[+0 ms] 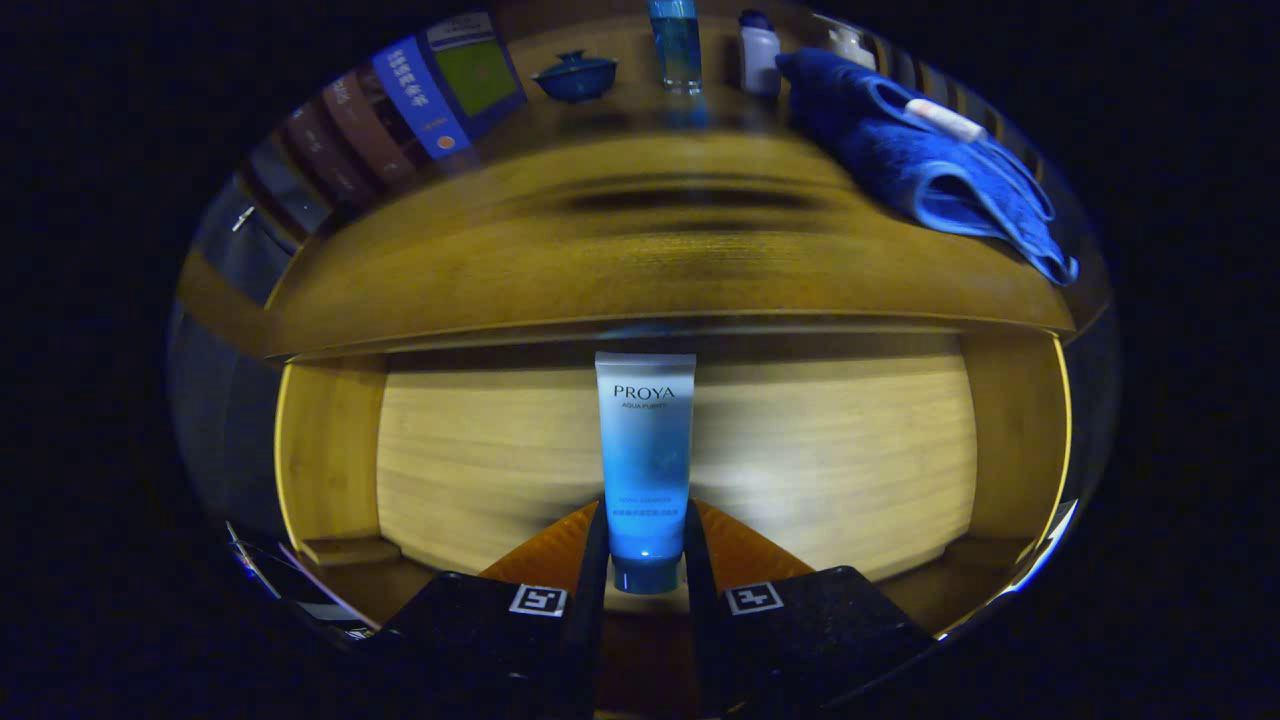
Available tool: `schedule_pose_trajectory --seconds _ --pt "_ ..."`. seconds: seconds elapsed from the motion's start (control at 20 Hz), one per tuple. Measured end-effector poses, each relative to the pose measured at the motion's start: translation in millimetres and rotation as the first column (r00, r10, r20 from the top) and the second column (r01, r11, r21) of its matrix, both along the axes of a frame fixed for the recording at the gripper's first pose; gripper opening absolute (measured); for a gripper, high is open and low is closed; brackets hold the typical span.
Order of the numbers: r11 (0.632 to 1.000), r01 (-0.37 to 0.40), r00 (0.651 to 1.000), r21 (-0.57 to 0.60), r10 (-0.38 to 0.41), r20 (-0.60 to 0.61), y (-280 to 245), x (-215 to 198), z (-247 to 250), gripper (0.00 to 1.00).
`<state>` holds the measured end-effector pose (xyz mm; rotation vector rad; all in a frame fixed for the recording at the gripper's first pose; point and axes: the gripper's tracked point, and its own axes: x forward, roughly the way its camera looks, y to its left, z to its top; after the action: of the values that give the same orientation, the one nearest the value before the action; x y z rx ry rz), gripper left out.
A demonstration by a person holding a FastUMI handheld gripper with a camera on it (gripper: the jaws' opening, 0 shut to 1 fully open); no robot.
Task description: Pull open the drawer, take out the items inside it, and place them on the countertop above the cabinet.
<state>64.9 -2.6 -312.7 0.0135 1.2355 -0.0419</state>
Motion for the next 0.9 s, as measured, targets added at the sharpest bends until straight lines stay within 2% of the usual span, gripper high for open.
schedule_pose_trajectory --seconds 0.15,0.3,0.45,0.65,0.9 --pt "1.000 -0.013 0.998 0.021 0.011 0.062 5 -18 33 0.42" --pt "0.999 -0.011 0.987 0.032 0.006 0.162 8 -3 74 0.42" --pt "1.000 -0.018 0.968 0.011 0.015 0.250 -1 33 99 0.42" --pt "1.000 -0.004 0.951 -0.014 0.008 0.310 -2 95 118 0.42" --pt "0.999 0.019 0.962 -0.045 -0.006 0.273 -8 154 95 0.42"
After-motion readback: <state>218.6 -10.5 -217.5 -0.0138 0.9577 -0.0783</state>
